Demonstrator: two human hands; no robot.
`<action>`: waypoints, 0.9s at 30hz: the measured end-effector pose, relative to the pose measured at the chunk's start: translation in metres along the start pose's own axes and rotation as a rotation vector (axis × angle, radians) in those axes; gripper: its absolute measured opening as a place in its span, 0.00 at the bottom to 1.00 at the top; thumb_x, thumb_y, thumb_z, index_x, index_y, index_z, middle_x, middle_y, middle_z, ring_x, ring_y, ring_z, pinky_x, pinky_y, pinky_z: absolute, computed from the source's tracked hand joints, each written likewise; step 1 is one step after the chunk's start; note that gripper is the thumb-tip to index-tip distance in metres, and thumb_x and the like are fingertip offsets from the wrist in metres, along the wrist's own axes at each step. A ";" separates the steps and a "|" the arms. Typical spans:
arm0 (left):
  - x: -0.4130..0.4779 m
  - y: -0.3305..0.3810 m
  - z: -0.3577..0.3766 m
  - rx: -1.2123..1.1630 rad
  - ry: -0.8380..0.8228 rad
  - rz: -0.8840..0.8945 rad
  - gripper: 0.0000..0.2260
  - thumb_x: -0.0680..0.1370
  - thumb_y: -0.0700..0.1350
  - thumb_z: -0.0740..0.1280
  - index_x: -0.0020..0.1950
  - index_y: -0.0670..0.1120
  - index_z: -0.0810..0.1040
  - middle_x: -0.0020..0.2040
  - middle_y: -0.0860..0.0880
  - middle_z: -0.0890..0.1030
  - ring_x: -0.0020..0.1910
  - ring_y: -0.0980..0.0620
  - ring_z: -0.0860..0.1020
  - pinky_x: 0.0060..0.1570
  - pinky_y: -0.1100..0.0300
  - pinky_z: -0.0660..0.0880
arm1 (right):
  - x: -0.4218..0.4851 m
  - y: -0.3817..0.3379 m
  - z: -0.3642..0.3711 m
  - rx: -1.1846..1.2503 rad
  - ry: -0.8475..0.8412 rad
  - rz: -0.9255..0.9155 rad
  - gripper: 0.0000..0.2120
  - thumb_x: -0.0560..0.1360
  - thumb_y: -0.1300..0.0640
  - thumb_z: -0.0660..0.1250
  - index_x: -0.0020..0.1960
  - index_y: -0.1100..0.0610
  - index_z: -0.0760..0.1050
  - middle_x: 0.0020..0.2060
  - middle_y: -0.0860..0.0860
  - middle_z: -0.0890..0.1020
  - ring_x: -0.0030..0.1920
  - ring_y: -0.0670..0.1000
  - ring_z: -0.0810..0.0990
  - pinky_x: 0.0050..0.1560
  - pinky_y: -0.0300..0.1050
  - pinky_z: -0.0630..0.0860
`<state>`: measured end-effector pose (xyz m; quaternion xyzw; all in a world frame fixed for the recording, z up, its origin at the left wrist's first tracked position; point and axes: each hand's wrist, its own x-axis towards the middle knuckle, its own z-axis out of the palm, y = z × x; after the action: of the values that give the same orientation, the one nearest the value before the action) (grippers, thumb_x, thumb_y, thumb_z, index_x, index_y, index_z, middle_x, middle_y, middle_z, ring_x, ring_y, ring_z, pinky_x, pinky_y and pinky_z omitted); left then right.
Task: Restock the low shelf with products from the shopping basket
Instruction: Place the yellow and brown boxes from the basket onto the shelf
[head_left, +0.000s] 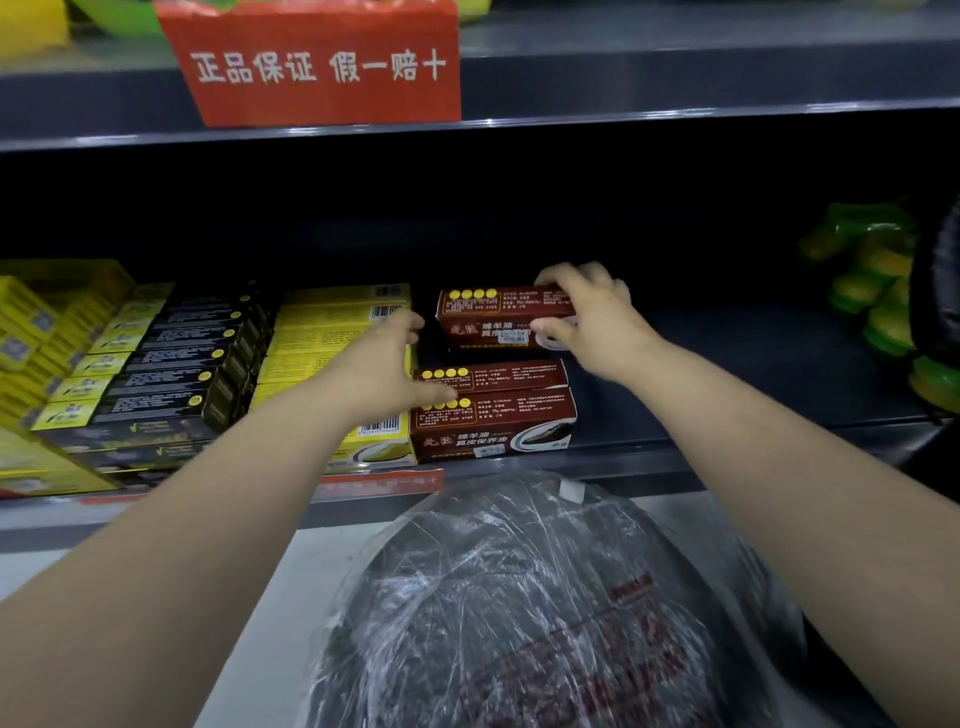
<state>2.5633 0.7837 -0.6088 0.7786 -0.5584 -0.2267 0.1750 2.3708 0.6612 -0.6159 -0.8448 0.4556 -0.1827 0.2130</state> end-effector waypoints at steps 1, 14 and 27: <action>-0.002 -0.002 0.003 0.022 -0.037 0.010 0.44 0.67 0.53 0.76 0.75 0.48 0.56 0.73 0.47 0.63 0.70 0.49 0.65 0.62 0.57 0.65 | -0.001 0.002 0.006 0.014 -0.050 0.023 0.20 0.75 0.52 0.67 0.65 0.46 0.67 0.64 0.54 0.66 0.63 0.56 0.63 0.57 0.50 0.66; -0.007 -0.018 0.008 0.161 -0.199 0.080 0.45 0.68 0.55 0.75 0.77 0.51 0.53 0.77 0.52 0.54 0.76 0.51 0.52 0.73 0.53 0.53 | -0.006 0.007 0.043 0.121 -0.369 0.087 0.22 0.82 0.50 0.52 0.75 0.46 0.56 0.74 0.53 0.54 0.69 0.53 0.64 0.58 0.40 0.66; -0.010 0.106 0.012 -0.341 -0.157 0.593 0.19 0.71 0.53 0.72 0.61 0.57 0.74 0.58 0.61 0.77 0.60 0.63 0.73 0.62 0.63 0.69 | -0.086 -0.064 -0.148 -0.272 -0.191 0.189 0.16 0.72 0.51 0.70 0.59 0.48 0.73 0.53 0.46 0.76 0.53 0.47 0.76 0.52 0.38 0.70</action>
<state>2.4707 0.7597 -0.5614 0.5221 -0.7262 -0.3152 0.3173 2.2962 0.7372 -0.4672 -0.8327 0.5312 -0.0176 0.1554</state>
